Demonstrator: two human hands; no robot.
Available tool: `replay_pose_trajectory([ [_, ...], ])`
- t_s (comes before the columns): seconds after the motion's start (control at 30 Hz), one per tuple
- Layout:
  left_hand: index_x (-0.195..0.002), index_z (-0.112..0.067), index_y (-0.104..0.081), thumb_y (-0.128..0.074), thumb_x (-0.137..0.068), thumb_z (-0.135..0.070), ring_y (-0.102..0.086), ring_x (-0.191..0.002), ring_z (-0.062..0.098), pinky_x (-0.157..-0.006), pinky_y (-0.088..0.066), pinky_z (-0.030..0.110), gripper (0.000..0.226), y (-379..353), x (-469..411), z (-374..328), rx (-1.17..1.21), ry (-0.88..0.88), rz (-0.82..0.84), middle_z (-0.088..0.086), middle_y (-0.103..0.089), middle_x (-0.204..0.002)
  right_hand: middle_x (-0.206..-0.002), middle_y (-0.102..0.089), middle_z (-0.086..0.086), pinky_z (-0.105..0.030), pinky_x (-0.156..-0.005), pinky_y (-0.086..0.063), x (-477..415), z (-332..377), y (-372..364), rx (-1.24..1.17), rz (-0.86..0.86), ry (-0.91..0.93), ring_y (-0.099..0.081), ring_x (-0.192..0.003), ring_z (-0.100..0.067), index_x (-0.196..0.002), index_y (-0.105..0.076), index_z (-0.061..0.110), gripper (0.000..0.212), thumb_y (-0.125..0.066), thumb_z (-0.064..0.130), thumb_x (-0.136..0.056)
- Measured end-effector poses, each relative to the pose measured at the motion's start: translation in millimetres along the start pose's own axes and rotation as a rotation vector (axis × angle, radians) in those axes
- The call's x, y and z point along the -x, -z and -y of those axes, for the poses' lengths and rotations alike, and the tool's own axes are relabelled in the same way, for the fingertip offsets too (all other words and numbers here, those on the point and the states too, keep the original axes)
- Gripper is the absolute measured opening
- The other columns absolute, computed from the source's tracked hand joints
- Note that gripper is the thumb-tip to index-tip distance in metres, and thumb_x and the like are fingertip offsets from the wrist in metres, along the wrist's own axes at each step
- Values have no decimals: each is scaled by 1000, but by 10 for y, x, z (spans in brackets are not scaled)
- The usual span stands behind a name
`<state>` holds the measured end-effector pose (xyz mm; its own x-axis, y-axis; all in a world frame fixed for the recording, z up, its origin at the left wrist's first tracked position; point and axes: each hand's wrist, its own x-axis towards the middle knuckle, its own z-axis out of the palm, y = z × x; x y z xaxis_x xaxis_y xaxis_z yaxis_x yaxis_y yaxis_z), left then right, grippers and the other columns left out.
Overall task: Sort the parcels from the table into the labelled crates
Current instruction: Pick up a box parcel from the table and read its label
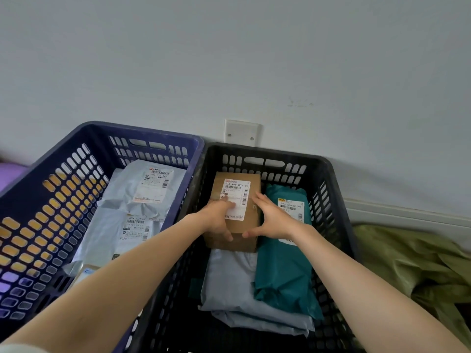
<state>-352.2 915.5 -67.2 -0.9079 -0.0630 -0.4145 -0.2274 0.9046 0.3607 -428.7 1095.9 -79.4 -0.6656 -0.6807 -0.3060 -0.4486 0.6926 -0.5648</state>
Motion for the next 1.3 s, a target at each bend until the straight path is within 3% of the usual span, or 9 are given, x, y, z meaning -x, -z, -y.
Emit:
replay_pose_trajectory([
  [0.23,-152,-19,-22,-83,-72,-27,-17,-146,25,-116,-18,33,101,55,108,-92,44,-12,-42,6,-14,-160,-162,-4,8,-37,-119,-20,152,100,45,-77,-93,8,-10,-148,-14,-153,-19,26,112,-82,54,-65],
  [0.47,-147,-19,-34,-66,-87,-18,-33,-140,23,-112,-28,33,67,218,385,-155,136,-61,-179,5,-37,-152,-161,-16,2,-35,-118,-19,413,207,203,-144,-195,-41,-19,-146,-18,-152,-24,18,93,-76,44,-78],
  [0.77,-146,-17,-38,-59,-92,-17,-43,-133,20,-107,-35,31,58,512,1214,-259,163,-106,-398,4,-46,-146,-152,-37,0,-30,-109,-30,928,691,322,-186,-335,48,-35,-138,-17,-148,-35,18,73,-70,38,-86],
  [1.0,-143,-16,-40,-52,-94,-10,-43,-133,21,-102,-32,27,50,528,2008,-230,242,-85,-561,4,-46,-145,-150,-40,-3,-33,-109,-31,1314,1218,241,-202,-384,160,-36,-138,-19,-145,-40,19,64,-66,35,-89],
  [1.17,-145,-15,-38,-48,-96,-7,-39,-135,21,-105,-35,31,50,458,2602,-53,246,8,-638,4,-41,-148,-147,-44,-3,-34,-106,-38,1503,1671,-8,-255,-403,247,-42,-133,-19,-143,-42,18,59,-65,32,-91],
  [1.3,-143,-19,-41,-48,-94,-4,-53,-122,23,-96,-43,32,51,402,3038,184,288,96,-720,4,-44,-146,-146,-44,-2,-37,-109,-37,1558,2068,-276,-255,-354,331,-41,-133,-19,-142,-43,17,54,-61,29,-93],
])
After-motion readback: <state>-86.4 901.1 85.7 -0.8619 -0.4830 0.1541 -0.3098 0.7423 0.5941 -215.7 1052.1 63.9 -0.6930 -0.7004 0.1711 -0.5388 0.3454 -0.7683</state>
